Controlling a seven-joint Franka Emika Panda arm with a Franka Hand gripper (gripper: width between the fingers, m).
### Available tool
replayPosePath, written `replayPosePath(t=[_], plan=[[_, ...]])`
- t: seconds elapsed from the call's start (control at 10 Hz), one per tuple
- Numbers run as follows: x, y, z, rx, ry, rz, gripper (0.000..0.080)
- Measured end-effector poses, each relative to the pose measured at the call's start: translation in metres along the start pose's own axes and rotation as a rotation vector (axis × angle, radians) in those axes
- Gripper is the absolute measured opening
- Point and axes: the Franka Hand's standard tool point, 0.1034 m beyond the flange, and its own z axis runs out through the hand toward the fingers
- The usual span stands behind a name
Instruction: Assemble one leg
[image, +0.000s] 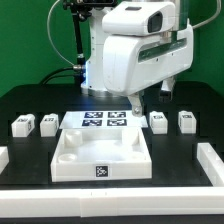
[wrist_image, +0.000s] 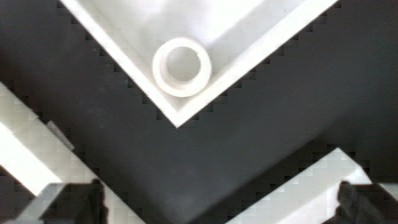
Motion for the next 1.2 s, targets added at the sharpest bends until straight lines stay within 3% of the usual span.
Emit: replayPosePath(t=[1.2], plan=[[-0.0022, -0.0006, 0.0037, 0.001, 0.001, -0.049, 0.065]])
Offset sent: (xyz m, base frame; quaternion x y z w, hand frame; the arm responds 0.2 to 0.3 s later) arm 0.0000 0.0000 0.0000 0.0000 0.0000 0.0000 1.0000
